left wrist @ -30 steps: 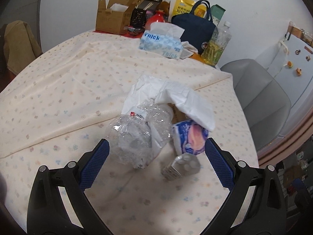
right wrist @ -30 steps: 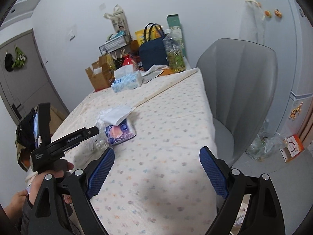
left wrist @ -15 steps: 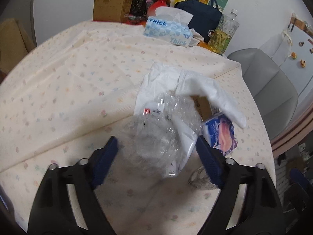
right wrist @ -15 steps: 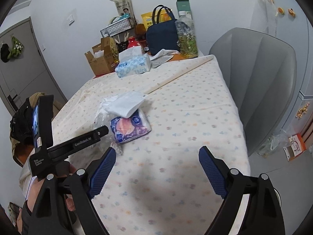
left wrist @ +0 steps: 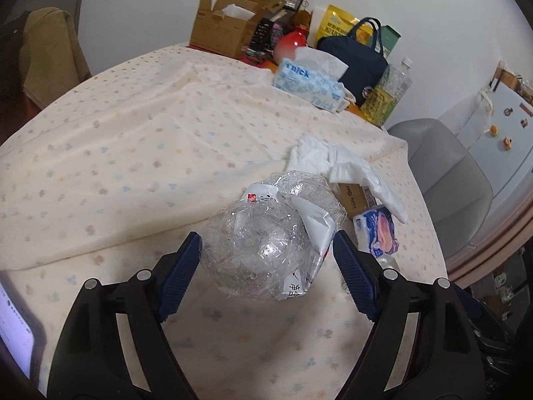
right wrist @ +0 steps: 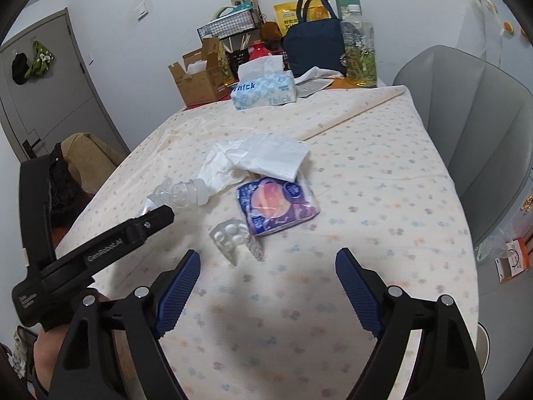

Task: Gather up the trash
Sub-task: 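Close the left gripper around the crushed clear plastic bottle, then grasp the silver blister pack with the right gripper, then carry both items to the floor bin while the right gripper drops the blister pack in, then open the left gripper over the bin to drop the plastic bottle, then move both tools back over the remaining trash on the table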

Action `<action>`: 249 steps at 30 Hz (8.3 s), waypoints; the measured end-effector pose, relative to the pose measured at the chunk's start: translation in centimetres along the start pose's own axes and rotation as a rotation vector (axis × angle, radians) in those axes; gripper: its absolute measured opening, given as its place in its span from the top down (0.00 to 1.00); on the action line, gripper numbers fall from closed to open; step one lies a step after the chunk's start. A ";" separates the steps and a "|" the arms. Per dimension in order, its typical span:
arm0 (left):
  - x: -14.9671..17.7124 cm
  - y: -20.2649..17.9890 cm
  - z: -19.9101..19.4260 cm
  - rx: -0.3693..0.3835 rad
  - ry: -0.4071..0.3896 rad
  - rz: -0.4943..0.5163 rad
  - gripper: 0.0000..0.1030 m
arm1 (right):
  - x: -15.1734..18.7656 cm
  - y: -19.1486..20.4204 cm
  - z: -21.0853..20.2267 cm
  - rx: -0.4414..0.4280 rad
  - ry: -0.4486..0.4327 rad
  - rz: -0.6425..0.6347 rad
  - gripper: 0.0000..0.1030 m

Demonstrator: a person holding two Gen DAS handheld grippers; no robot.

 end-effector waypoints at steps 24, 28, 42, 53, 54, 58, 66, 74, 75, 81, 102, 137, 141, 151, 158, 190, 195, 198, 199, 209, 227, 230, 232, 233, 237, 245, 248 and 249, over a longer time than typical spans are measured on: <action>0.4 1.6 -1.8 0.022 -0.033 -0.031 0.22 | 0.2 2.0 1.4 -0.022 0.043 -0.017 0.97; 0.3 1.1 -2.4 0.027 -0.045 -0.023 0.22 | 0.6 1.8 0.5 -0.042 0.054 -0.020 0.93; -1.0 5.2 -4.0 -0.002 -0.072 -0.062 0.22 | 1.2 5.7 2.0 -0.088 0.073 -0.069 0.41; -2.4 6.6 -3.0 0.015 -0.062 -0.074 0.22 | -0.3 10.9 5.6 -0.069 0.091 -0.091 0.41; -2.5 6.7 -2.9 0.016 -0.061 -0.073 0.22 | -0.4 11.2 5.9 -0.064 0.091 -0.088 0.41; -3.0 7.1 -2.4 0.017 -0.055 -0.075 0.22 | -0.7 11.9 6.8 -0.036 0.092 -0.080 0.46; -2.9 7.9 -2.1 0.030 -0.057 -0.105 0.22 | -0.6 11.1 6.5 -0.008 0.090 -0.073 0.65; -2.3 5.9 -2.4 0.056 -0.060 -0.076 0.22 | 0.0 8.1 3.4 0.006 0.062 -0.038 0.65; -2.2 5.5 -2.4 0.061 -0.060 -0.073 0.22 | 0.0 7.3 2.7 0.009 0.054 -0.032 0.65; -1.6 2.3 -2.2 0.096 -0.046 -0.037 0.22 | 0.6 3.0 -0.3 0.063 0.021 -0.009 0.65; 3.0 -14.1 0.3 0.280 0.058 0.168 0.22 | 4.4 -15.5 -9.2 0.292 -0.037 0.207 0.65; 17.3 -35.3 10.7 0.386 0.368 0.444 0.22 | 15.1 -38.1 -10.3 0.442 0.053 0.536 0.65; 17.6 -36.3 11.3 0.370 0.369 0.466 0.22 | 16.3 -39.7 -8.9 0.428 0.076 0.570 0.65; 19.5 -38.9 12.9 0.363 0.415 0.510 0.22 | 18.4 -42.7 -7.0 0.394 0.100 0.627 0.65; 20.3 -39.5 13.9 0.348 0.441 0.520 0.22 | 19.5 -44.2 -5.5 0.369 0.113 0.660 0.59; 26.0 -43.2 14.2 0.385 0.587 0.530 0.06 | 20.8 -49.4 -17.8 0.544 -0.045 0.769 0.42; 22.7 -42.1 12.2 0.398 0.520 0.482 0.06 | 19.1 -47.4 -18.5 0.544 -0.075 0.737 0.33; 20.2 -40.8 10.8 0.402 0.472 0.449 0.06 | 17.8 -45.8 -18.7 0.537 -0.098 0.710 0.26; 19.4 -40.5 10.3 0.403 0.457 0.439 0.06 | 17.3 -45.1 -18.6 0.534 -0.101 0.694 0.26; 12.2 -33.4 5.8 0.359 0.307 0.339 0.06 | 12.4 -37.2 -17.5 0.473 -0.130 0.554 0.21; 6.0 -21.2 0.4 0.292 0.163 0.226 0.06 | 6.8 -23.8 -14.5 0.327 -0.141 0.367 0.13; 5.5 -19.6 -0.5 0.271 0.137 0.212 0.06 | 6.0 -22.5 -13.9 0.297 -0.140 0.342 0.13; 5.0 -18.0 -0.9 0.253 0.123 0.186 0.06 | 5.4 -21.0 -13.2 0.274 -0.137 0.315 0.13; 4.8 -17.3 -1.0 0.248 0.119 0.176 0.06 | 5.1 -20.3 -12.8 0.264 -0.134 0.303 0.13; 4.1 -14.4 -1.5 0.206 0.100 0.134 0.06 | 4.5 -18.2 -11.4 0.226 -0.121 0.274 0.13; 2.5 -9.8 -1.8 0.144 0.066 0.077 0.06 | 3.0 -13.3 -8.4 0.135 -0.086 0.197 0.19; 1.9 -7.6 -1.9 0.123 0.056 0.057 0.06 | 2.5 -11.6 -7.0 0.108 -0.073 0.163 0.20; 1.7 -7.0 -2.0 0.116 0.052 0.051 0.06 | 2.3 -11.1 -6.5 0.097 -0.064 0.156 0.21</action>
Point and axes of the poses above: each gripper's, at about its wrist camera, not at the fingertips, and z roughly the way its jaws point, y to its left, x to its underside, the point moved 3 cm from there along z, roughly the way its jaws point, and after that the axes turned 8 degrees about x, right-handed, at the moved point
